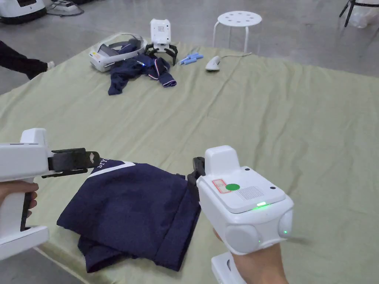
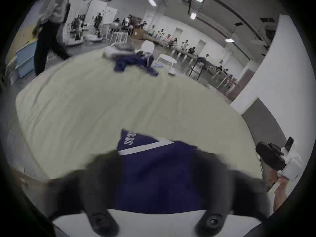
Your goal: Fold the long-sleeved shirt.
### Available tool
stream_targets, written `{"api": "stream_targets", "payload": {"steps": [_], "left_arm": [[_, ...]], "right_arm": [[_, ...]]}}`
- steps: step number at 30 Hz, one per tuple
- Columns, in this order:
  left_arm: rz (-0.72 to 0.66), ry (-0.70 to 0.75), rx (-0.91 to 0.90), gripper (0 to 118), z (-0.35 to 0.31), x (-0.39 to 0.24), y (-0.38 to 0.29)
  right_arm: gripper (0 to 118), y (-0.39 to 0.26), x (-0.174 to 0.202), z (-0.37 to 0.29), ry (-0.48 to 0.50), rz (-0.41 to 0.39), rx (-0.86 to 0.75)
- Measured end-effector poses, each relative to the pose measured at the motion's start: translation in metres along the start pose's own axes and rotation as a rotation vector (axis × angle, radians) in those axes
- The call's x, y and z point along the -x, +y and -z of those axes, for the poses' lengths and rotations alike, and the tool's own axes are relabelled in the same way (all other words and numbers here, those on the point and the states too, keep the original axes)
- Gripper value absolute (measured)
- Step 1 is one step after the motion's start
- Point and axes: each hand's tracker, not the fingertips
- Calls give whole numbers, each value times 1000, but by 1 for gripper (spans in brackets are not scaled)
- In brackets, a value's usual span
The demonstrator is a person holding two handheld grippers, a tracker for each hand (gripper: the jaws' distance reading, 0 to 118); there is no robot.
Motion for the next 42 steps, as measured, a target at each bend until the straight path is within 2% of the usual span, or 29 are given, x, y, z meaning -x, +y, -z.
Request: {"api": "stream_targets", "payload": {"steps": [1,2,8,11,14,16,18,22,25,27,31,36,42], "left_arm": [[38,-4,-48,12,-9,-21,-3],[97,3,-72,9,-14,-43,-5],[312,-126,-287,4,-44,-209,-27],[415,-107,-436,4,-46,-293,-51],[562,-31,-619,4,-42,-362,-82],[573,-56,-667,4,-33,-395,-100],[520,-91,-682,4,-28,-417,-120],[518,-12,-713,4,-8,-452,-166],[470,-71,-654,4,-2,-462,-190],[481,-72,-629,4,2,-466,-202],[508,-96,-624,4,-4,-467,-221],[500,-80,-625,4,-12,-460,-234],[505,-79,-594,4,-9,-451,-236]], "right_arm": [[1,6,-12,-21,-34,-14,-43],[1,13,-23,-40,-57,-27,-73],[1,47,-103,-181,-282,-7,-274],[1,49,-136,-247,-399,-30,-326],[1,37,-166,-301,-524,-8,-368],[1,23,-183,-328,-630,15,-369],[1,6,-196,-348,-714,7,-348],[1,-38,-212,-374,-859,42,-314],[1,-69,-218,-391,-902,106,-302],[1,-83,-218,-398,-913,115,-309],[1,-100,-209,-404,-906,81,-309],[1,-105,-201,-404,-909,67,-342],[1,-109,-197,-396,-900,54,-305]]}}
